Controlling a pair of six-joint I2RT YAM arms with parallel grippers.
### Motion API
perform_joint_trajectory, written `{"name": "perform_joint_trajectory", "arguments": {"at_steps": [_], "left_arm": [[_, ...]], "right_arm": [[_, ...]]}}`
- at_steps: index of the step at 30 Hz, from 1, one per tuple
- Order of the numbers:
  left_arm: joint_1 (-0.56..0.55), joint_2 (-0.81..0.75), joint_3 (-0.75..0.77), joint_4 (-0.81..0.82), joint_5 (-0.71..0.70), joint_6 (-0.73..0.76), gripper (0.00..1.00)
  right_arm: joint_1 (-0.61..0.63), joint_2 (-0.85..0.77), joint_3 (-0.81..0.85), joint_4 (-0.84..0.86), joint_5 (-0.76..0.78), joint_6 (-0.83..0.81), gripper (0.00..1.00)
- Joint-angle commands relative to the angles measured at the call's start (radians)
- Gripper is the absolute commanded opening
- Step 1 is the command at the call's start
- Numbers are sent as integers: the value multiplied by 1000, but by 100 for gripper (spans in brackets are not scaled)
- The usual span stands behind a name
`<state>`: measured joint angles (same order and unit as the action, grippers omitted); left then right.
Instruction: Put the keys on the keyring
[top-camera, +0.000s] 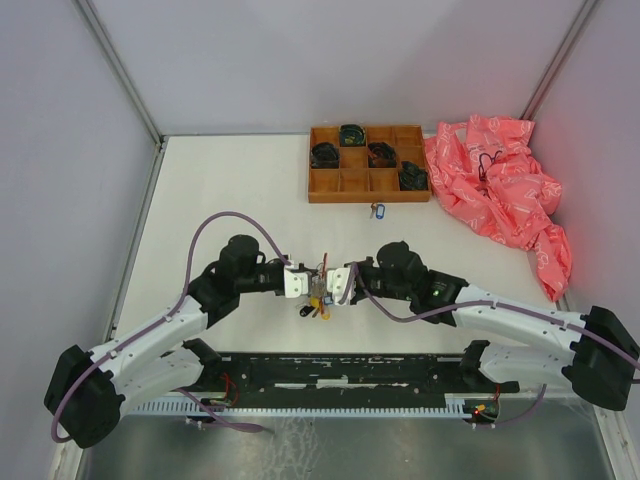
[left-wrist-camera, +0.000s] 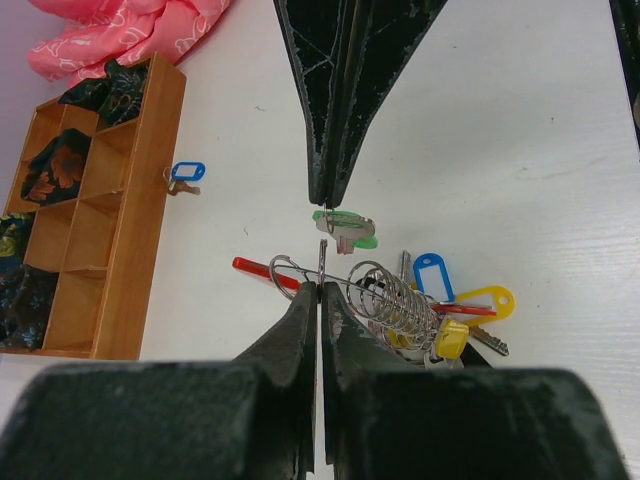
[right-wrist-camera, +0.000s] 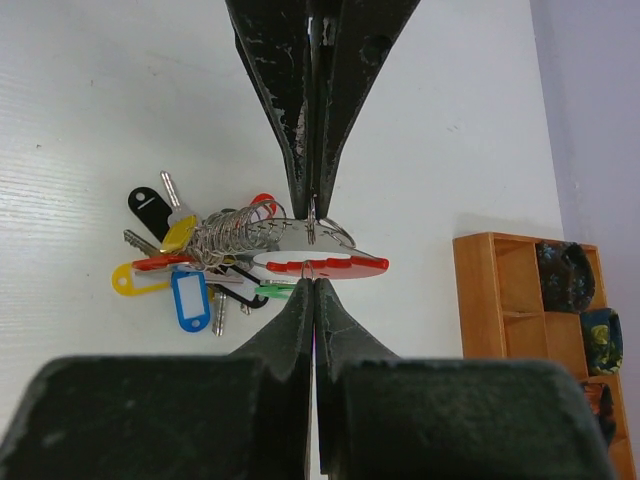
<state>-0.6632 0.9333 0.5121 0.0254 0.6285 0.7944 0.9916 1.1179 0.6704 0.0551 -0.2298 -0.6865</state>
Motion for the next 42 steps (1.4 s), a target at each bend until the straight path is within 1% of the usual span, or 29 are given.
{"name": "perform_joint_trajectory", "arguments": {"at_steps": [1, 18, 42], "left_arm": [[-5, -23, 0, 65, -3, 43, 3], [-6, -17, 6, 66, 0, 26, 3], [-6, -17, 7, 65, -8, 18, 3]], "right_arm": [[10, 5, 16, 60, 36, -1, 1], [20, -1, 14, 102, 22, 34, 1], [25, -7, 26, 68, 23, 53, 1]]}}
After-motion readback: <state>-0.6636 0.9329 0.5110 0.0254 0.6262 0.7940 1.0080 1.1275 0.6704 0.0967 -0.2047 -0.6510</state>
